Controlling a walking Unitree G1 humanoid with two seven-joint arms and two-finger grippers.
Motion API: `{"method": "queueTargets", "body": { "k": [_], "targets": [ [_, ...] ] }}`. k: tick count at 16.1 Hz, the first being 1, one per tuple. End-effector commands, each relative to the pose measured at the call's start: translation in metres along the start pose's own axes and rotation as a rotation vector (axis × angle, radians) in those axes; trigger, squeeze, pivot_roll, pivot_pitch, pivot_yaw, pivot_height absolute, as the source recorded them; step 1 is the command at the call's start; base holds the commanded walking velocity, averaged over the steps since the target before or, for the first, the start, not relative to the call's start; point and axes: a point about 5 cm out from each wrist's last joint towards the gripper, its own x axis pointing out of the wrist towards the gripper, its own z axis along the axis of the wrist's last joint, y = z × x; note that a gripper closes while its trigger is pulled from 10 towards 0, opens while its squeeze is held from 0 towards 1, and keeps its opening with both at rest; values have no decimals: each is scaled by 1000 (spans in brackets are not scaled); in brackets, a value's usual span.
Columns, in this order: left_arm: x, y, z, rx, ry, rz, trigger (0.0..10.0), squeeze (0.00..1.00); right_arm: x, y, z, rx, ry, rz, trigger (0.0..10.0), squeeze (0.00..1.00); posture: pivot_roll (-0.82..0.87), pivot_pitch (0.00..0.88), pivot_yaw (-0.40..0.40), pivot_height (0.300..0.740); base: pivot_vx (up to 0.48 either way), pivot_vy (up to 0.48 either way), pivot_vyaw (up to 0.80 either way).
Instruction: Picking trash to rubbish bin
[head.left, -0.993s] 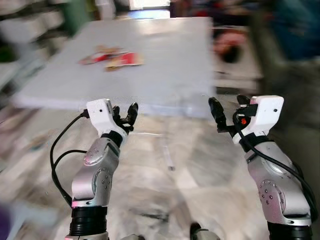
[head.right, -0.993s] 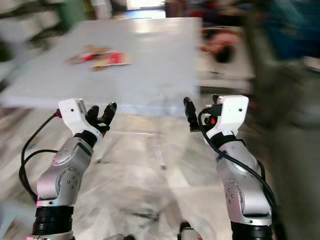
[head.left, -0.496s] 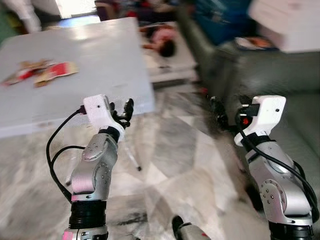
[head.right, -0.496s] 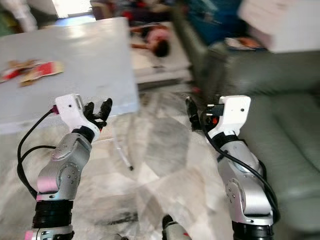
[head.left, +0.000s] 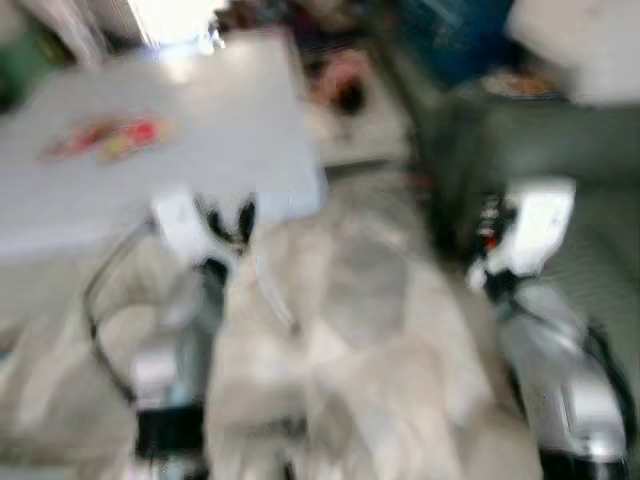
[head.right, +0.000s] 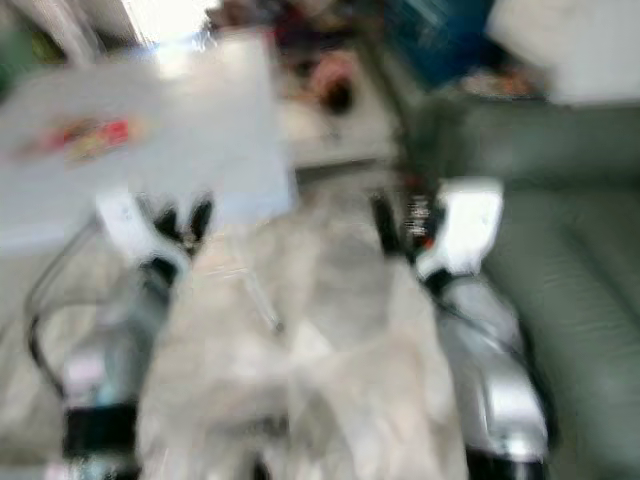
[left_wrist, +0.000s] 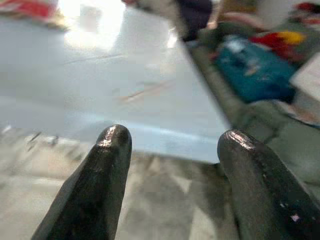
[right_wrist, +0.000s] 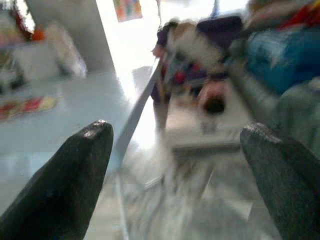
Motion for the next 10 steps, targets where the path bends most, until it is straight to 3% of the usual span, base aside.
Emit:
{"method": "queueTargets", "body": {
  "k": [1, 5, 10],
  "targets": [
    [3, -4, 10, 8, -28, -21, 10000, 0, 3, 5, 9, -1, -39, 15, 10000, 514, -72, 159, 55, 740, 450, 0, 0],
    [3, -6, 9, -3, -28, -32, 10000, 0, 3, 5, 10, -3, -40, 13, 10000, 514, -78, 162, 57, 740, 444, 0, 0],
    [3, -8, 5, -12, -6, -36, 10000, 0, 3, 5, 10, -4, -40, 13, 10000, 514, -78, 162, 57, 740, 0, 0, 0]
  ]
}}
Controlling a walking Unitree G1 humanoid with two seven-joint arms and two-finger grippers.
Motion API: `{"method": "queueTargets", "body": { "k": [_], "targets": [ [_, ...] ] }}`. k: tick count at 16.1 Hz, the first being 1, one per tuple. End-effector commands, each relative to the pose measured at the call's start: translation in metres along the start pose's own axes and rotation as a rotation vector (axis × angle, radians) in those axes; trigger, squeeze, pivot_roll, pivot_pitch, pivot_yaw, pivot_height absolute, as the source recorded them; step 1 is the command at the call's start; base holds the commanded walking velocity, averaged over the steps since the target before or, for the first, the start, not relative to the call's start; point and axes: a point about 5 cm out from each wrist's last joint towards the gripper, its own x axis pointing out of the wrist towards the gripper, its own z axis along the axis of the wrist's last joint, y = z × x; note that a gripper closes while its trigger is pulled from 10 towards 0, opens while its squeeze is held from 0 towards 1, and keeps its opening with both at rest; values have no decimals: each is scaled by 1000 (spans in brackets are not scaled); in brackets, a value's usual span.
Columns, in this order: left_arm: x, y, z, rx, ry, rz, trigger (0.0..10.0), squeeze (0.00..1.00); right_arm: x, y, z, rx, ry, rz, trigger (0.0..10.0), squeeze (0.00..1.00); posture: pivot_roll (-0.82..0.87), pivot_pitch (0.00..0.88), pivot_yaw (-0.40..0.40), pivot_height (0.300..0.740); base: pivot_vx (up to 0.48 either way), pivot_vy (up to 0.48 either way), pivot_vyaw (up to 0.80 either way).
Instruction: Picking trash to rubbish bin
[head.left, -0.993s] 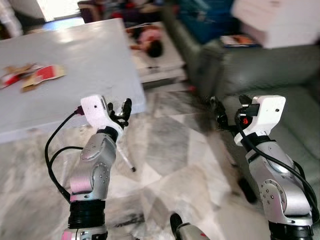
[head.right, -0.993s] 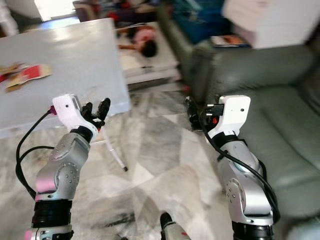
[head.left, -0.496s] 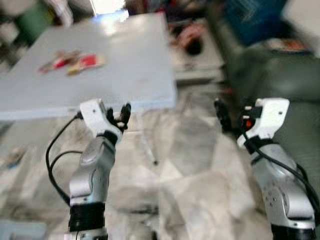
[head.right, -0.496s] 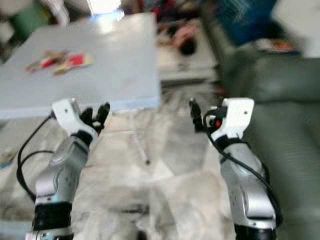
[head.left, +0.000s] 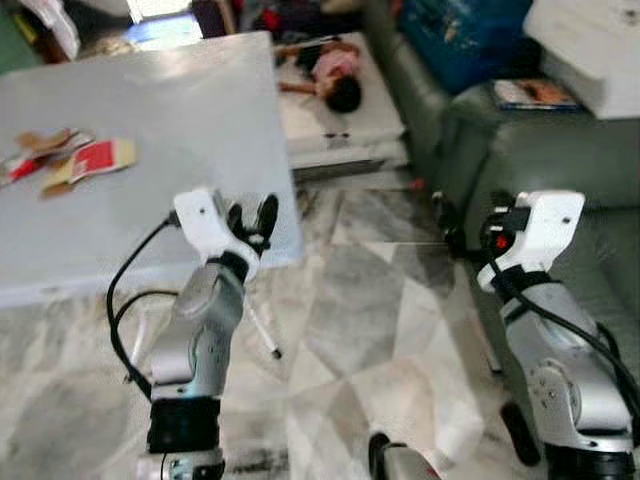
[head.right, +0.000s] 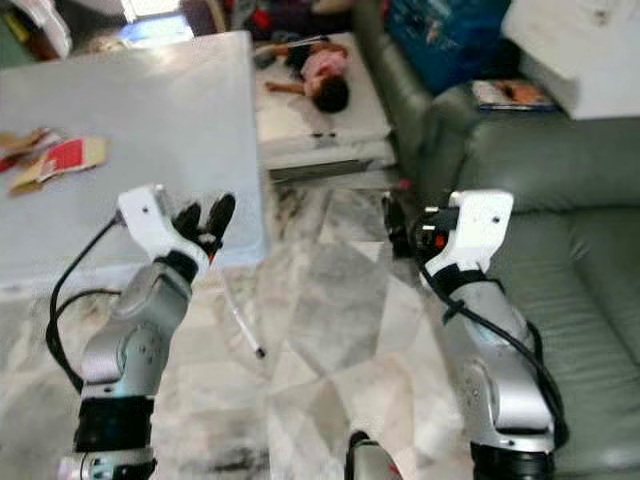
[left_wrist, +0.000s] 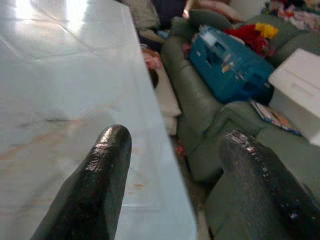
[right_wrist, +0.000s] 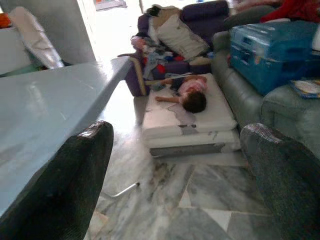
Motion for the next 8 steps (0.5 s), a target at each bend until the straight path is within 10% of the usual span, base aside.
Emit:
{"method": "queueTargets", "body": {
  "k": [1, 8],
  "targets": [
    [-5, 13, -4, 7, 22, 36, 10000, 0, -1, 7, 2, 7, -12, 25, 10000, 514, -78, 163, 57, 740, 0, 0, 0],
    [-4, 12, -3, -17, 30, 18, 10000, 0, 0, 7, 1, 11, -3, 20, 10000, 463, -79, 164, 61, 740, 0, 0, -686]
  ]
}}
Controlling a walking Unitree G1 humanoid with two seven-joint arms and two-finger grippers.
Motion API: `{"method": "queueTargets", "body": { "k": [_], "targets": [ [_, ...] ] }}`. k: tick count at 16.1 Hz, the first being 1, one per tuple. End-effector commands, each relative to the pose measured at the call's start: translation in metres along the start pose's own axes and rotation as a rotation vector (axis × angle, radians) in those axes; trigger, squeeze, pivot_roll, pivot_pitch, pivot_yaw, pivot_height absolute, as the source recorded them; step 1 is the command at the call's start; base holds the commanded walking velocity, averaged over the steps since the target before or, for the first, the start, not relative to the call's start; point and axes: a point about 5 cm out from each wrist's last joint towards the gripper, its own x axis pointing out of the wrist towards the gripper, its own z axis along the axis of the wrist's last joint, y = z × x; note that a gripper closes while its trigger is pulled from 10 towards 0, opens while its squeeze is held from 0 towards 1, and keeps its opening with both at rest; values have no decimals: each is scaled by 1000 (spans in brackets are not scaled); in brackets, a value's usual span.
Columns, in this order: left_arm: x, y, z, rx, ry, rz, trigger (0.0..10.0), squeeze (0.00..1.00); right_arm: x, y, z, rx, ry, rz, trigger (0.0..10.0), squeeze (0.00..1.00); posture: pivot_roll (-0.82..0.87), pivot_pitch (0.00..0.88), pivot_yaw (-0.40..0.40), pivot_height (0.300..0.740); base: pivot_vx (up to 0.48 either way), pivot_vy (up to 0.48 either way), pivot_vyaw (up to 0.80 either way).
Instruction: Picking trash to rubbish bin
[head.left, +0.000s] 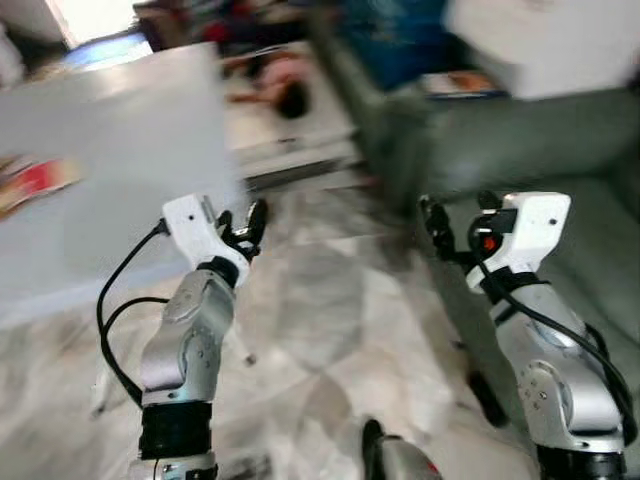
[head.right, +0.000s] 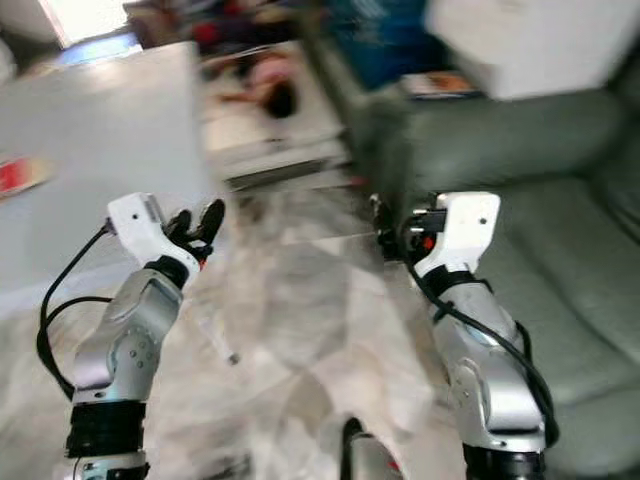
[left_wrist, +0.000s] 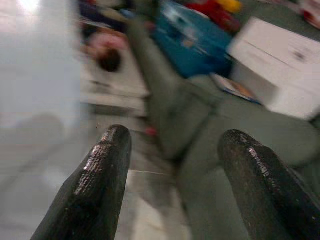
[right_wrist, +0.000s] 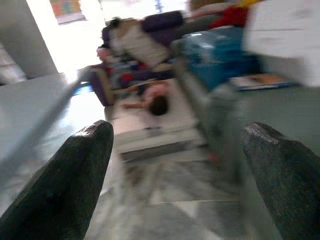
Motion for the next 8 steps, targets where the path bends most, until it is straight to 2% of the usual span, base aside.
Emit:
{"method": "queueTargets", "body": {
  "k": [1, 6, 8],
  "targets": [
    [0, 0, 1, 1, 2, -9, 10000, 0, -1, 1, 2, -1, -9, -3, 10000, 459, -79, 164, 61, 740, 0, 0, -800],
    [1, 3, 4, -6, -15, 3, 10000, 0, -2, 0, 3, -2, -13, -4, 10000, 459, -79, 165, 63, 740, 0, 0, -800],
    [1, 3, 6, -6, -26, 1, 10000, 0, -2, 0, 4, -5, -20, -3, 10000, 459, -80, 163, 63, 740, 332, 0, 0]
  ]
}}
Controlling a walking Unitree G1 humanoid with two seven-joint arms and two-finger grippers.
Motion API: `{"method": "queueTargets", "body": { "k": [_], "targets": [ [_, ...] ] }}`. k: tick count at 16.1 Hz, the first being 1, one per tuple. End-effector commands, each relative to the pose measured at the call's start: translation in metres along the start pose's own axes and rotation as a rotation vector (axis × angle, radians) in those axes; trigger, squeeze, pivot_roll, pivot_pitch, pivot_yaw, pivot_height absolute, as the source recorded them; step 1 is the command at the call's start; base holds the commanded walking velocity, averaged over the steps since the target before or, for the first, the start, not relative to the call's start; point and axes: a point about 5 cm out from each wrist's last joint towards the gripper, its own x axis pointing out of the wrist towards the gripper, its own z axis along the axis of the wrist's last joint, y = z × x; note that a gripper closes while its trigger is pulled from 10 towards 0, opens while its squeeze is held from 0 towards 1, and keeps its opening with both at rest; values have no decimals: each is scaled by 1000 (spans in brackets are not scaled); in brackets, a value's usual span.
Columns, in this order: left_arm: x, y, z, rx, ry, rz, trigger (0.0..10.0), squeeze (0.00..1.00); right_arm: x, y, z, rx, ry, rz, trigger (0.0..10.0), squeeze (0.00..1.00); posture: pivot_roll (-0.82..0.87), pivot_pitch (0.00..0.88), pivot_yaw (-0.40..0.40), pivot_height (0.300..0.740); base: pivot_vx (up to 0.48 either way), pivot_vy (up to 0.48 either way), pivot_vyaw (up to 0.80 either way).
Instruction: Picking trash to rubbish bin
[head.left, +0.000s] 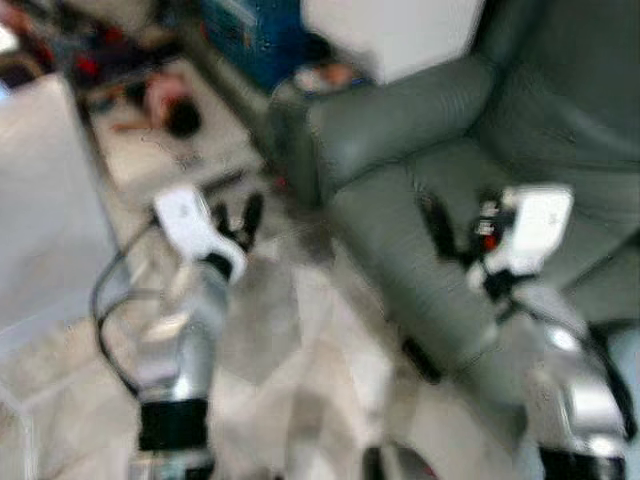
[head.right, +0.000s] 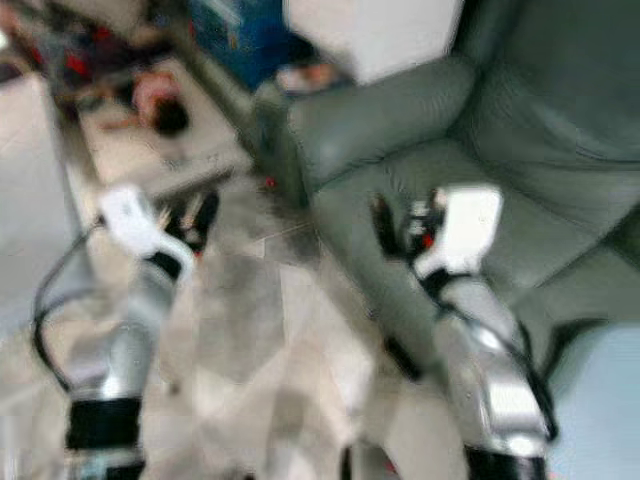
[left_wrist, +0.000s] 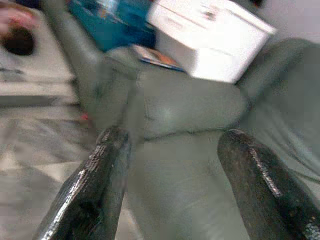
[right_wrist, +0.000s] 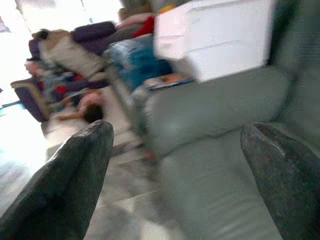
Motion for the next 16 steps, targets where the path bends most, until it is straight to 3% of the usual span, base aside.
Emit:
{"method": "queueTargets", "body": {
  "k": [1, 5, 13, 15, 16],
  "targets": [
    [0, 6, 3, 11, -8, 21, 10000, 0, 0, 5, 7, -3, -34, 15, 10000, 463, -80, 163, 63, 740, 401, 262, 0],
    [0, 6, 2, -9, 4, 30, 10000, 0, 0, 4, 7, -6, -36, 14, 10000, 459, -84, 160, 63, 740, 352, 317, 0],
    [0, 7, -2, -5, 20, 33, 10000, 0, 0, 4, 7, -10, -33, 16, 10000, 463, -85, 159, 63, 740, 0, 0, 0],
    [0, 9, -11, 6, 63, 37, 10000, 0, -1, 4, 5, -9, -27, 14, 10000, 463, -85, 159, 63, 740, 0, 0, 0],
    [-3, 19, -26, 31, 125, 44, 10000, 0, -1, 4, 3, -9, -20, 11, 10000, 463, -81, 162, 66, 740, 0, 0, 0]
  ]
}}
